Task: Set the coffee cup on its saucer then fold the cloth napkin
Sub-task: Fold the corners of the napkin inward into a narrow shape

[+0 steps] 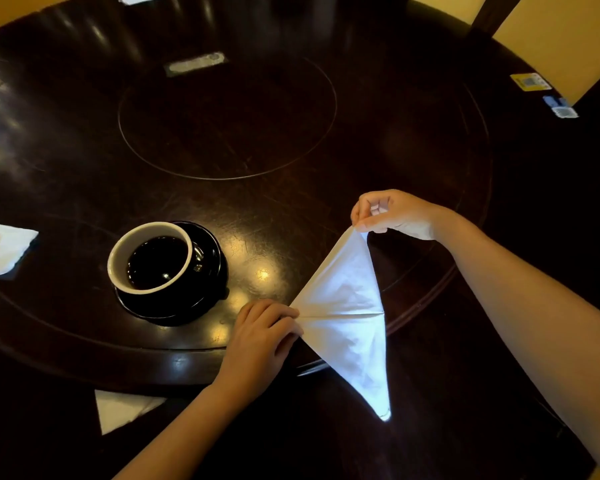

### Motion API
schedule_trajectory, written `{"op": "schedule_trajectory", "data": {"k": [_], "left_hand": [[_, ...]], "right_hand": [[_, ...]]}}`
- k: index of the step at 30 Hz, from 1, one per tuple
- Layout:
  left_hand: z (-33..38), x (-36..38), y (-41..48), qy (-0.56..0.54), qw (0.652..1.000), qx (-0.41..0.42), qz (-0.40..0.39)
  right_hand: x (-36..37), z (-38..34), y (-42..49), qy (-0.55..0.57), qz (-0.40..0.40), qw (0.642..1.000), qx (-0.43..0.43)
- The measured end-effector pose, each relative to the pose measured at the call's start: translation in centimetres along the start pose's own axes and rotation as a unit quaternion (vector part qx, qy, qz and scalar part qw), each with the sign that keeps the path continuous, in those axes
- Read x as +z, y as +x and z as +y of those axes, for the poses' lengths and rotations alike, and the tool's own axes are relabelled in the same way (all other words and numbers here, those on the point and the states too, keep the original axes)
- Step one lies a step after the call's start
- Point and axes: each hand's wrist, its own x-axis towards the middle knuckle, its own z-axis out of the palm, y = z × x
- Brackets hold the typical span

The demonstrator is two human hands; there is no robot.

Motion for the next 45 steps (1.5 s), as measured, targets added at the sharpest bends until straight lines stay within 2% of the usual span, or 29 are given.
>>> {"op": "schedule_trajectory", "data": {"k": [4, 7, 12, 15, 17, 20, 23, 24, 25, 26, 28, 29, 30, 31, 38, 42, 45], "left_hand": [[-0.2, -0.4, 0.3, 0.010, 1.000, 0.003, -0.004], [-0.2, -0.6, 0.4, 0.038, 0.999, 0.015, -0.015], [0.4, -1.0, 0.6, 0.081, 0.996, 0.035, -0.031], [0.9, -1.3, 0.7, 0.086, 0.995, 0.021, -0.037], [1.3, -1.1, 1.0, 0.108, 0.993, 0.016, -0.049], [1.7, 0.1, 2.0, 0.161, 0.983, 0.039, -0.076], [1.2, 0.9, 2.1, 0.163, 0.982, 0.053, -0.079], [1.0, 1.1, 2.0, 0.163, 0.981, 0.056, -0.084], [0.8, 1.3, 1.8, 0.163, 0.981, 0.059, -0.090], [0.6, 1.5, 1.6, 0.159, 0.980, 0.061, -0.099], [0.3, 1.8, 1.3, 0.151, 0.980, 0.058, -0.119], [0.1, 1.9, 1.2, 0.149, 0.979, 0.055, -0.126], [0.1, 1.9, 1.2, 0.148, 0.979, 0.051, -0.132], [0.1, 1.9, 1.2, 0.146, 0.979, 0.046, -0.136], [0.2, 1.8, 1.2, 0.145, 0.979, 0.032, -0.140], [0.1, 1.8, 1.2, 0.149, 0.978, 0.031, -0.146], [0.1, 1.8, 1.2, 0.149, 0.977, 0.025, -0.153]], "right_hand": [[-0.1, -0.1, -0.2, -0.173, -0.008, 0.984, 0.039], [0.8, 0.2, 0.1, -0.228, -0.022, 0.972, 0.046], [1.9, 1.7, 0.7, -0.316, 0.036, 0.947, 0.048], [2.6, 3.1, 0.3, -0.360, 0.075, 0.930, 0.015], [3.5, 3.9, -0.1, -0.380, 0.114, 0.918, -0.029], [4.9, 5.1, -0.5, -0.428, 0.227, 0.870, -0.090], [6.1, 4.6, -1.1, -0.322, 0.379, 0.867, -0.028], [6.7, 4.5, -1.6, -0.279, 0.393, 0.876, -0.029], [7.5, 4.3, -2.1, -0.270, 0.372, 0.886, -0.060], [8.5, 4.3, -2.6, -0.294, 0.319, 0.895, -0.102], [10.5, 4.5, -3.6, -0.363, 0.146, 0.908, -0.152], [11.2, 4.6, -4.0, -0.406, 0.065, 0.901, -0.138], [11.4, 4.7, -4.1, -0.454, 0.018, 0.882, -0.122], [11.3, 4.9, -4.1, -0.492, 0.003, 0.864, -0.110], [6.2, 6.4, -1.9, -0.563, 0.105, 0.819, -0.036], [3.6, 7.0, -1.3, -0.533, 0.162, 0.828, 0.063], [4.0, 6.1, -2.7, -0.446, 0.290, 0.841, 0.101]]}}
